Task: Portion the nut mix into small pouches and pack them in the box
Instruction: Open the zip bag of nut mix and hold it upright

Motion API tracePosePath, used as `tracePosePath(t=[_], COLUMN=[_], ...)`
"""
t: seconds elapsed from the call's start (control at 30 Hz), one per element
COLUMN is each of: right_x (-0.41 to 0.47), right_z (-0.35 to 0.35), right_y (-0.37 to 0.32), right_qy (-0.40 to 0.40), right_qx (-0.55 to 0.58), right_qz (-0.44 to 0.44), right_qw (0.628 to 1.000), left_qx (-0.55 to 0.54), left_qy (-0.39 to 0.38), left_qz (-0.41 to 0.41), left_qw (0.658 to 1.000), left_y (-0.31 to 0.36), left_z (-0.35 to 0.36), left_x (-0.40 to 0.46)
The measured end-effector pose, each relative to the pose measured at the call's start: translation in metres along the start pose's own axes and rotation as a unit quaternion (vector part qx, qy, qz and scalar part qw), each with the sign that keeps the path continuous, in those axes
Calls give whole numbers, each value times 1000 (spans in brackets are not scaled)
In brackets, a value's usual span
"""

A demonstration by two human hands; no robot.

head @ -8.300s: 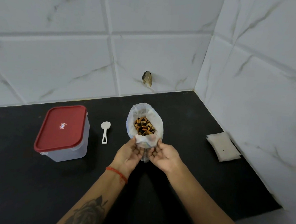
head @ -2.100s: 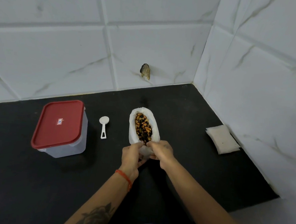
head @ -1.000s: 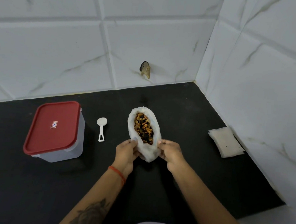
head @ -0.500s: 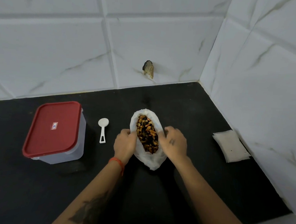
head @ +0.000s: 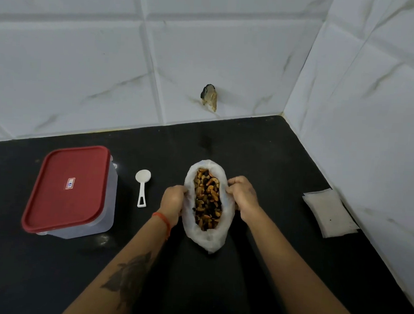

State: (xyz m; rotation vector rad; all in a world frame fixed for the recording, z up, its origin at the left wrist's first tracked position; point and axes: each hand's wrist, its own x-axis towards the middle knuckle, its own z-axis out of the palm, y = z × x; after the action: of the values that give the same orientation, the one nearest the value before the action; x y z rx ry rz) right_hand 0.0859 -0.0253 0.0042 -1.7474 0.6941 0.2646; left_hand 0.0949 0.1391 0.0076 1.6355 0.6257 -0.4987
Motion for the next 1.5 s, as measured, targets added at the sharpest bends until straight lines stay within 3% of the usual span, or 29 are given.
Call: tracePosePath(t=[0.07,0.1,0.17,0.33,0.4,0.47,0.53,0.6,0.67,0.73,0.8,0.87,1.0,1.07,1.13,1.23,1.33,1.4,1.5], right_x=[-3,0,6,26,36,42,45,50,56,62,61,50,17,-4,-23,-25,-20,-26,-46], right_z=[0,1,4,17,14,10,5,6,12,22,27,23,6,2,3,8,11,11,8], right_y=[-5,-8,-15,-31,-38,-44,-48,-46,-43,-39,-35,-30,-8,7,17,20,22,23,19], right_qy=[53,69,60,32,10,-53,-110,-131,-114,-56,18,75,110,91,56,78,66,82,106], right_qx=[-189,-243,-249,-286,-206,-23,134,204,213,163,18,-124,-228,-258,-234,-69,146,145,5], right_qz=[-91,-135,-198,-244,-175,-60,37,101,123,85,-24,-142,-209,-194,-168,-78,41,30,-51], right_qw=[976,958,946,926,963,997,984,965,963,981,999,979,945,942,956,992,986,986,993], left_qx=[202,242,246,301,298,227,47,-88,-134,-138,-23,130,234,258,205,-24,-226,-202,-1], left_qy=[71,86,82,72,77,40,-41,-112,-108,-44,45,108,140,134,126,81,-13,3,63], left_qz=[127,195,284,353,344,274,143,20,-39,-25,98,225,286,283,233,89,-25,-4,78], left_qw=[969,947,923,883,887,934,988,990,984,989,994,960,919,914,942,992,974,979,995], left_y=[4,7,16,33,41,51,61,63,57,47,36,26,6,-7,-17,-22,-26,-27,-23], left_z=[1,1,3,10,9,7,8,10,13,17,17,13,1,-5,-7,-7,-7,-5,-4], left_x=[0,1,5,32,36,44,48,50,55,61,67,66,38,19,6,8,5,3,-13])
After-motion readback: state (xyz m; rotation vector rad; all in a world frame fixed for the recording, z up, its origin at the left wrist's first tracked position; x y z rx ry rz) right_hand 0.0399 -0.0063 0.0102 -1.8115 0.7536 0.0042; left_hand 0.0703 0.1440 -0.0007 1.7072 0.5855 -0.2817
